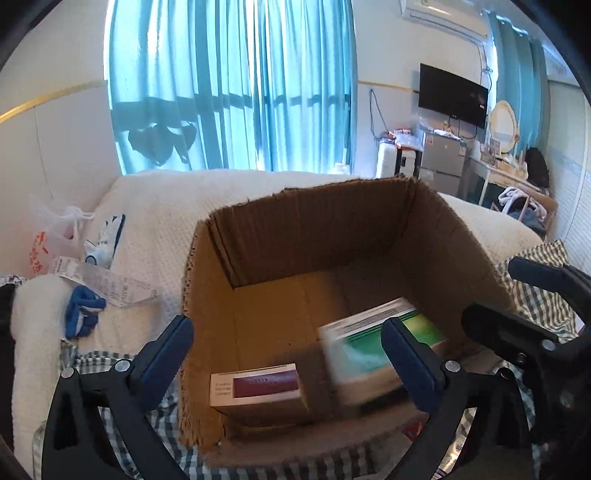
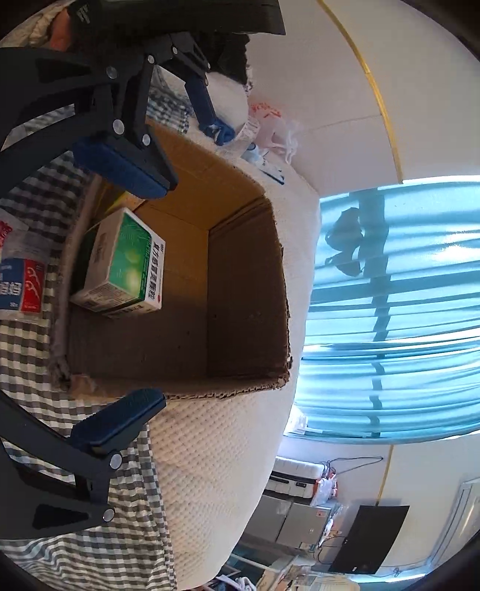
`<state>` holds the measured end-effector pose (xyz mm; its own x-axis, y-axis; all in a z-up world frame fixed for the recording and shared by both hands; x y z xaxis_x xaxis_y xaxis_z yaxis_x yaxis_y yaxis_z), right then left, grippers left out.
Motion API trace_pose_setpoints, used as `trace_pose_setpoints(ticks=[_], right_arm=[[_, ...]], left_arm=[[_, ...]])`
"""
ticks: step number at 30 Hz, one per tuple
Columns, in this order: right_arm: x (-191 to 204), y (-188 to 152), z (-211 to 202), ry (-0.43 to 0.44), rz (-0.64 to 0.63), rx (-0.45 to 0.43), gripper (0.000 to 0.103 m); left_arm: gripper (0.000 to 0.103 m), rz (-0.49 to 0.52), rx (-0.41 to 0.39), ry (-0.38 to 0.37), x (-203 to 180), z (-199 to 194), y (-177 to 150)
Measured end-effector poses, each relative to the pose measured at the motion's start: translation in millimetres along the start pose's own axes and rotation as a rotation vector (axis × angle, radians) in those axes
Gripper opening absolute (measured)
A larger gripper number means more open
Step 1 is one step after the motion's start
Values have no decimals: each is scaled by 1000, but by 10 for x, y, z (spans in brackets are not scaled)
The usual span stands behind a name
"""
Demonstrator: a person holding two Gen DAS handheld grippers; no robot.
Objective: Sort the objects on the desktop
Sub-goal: 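Open both tools to drop the medicine boxes into the cardboard box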
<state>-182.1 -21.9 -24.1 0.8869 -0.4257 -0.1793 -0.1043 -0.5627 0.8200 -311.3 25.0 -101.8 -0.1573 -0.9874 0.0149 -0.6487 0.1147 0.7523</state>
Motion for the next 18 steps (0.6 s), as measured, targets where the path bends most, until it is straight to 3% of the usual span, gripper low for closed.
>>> trace_pose_setpoints(ticks=[9, 18], right_arm=[[49, 39, -724, -2, 16, -60, 103], [259, 27, -1472, -6, -47, -126, 103]], left_arm=[[103, -12, -5, 17, 0, -613, -44], [103, -11, 12, 45, -113, -1239, -213]])
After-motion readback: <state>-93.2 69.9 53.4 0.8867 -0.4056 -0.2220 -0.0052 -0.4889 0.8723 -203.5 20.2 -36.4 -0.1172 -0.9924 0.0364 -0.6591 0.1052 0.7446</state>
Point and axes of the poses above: each gripper's, at about its wrist camera, not at the fingertips, and z roughly the way its jaws point, x to its left, y to its top, the point moved 10 cm from there along z, roughly the way its jaws point, and after that the axes turned 4 degrees about x, right-handed, at the moved point
